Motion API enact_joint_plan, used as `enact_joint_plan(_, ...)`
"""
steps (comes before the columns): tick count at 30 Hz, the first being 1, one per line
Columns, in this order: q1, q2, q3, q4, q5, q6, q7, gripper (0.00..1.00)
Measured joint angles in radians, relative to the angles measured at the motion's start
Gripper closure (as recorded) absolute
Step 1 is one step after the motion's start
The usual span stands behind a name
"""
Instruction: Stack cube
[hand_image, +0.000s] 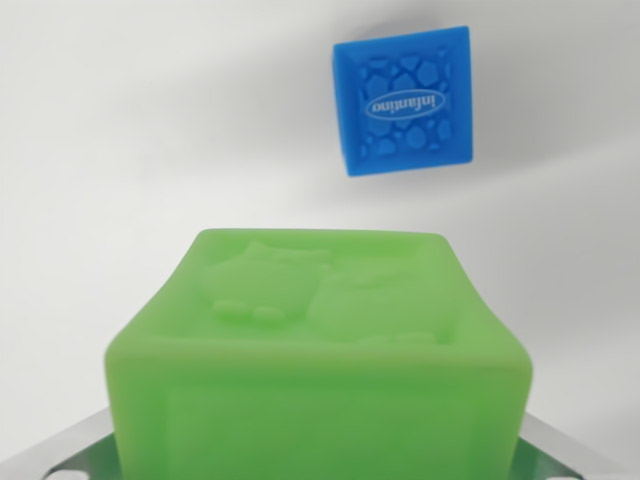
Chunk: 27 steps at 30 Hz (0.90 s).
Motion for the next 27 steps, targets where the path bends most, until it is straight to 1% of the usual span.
enact_joint_plan(27, -0.062, 0.001, -0.001, 0.091, 0.001, -0.088, -0.151, 1.00)
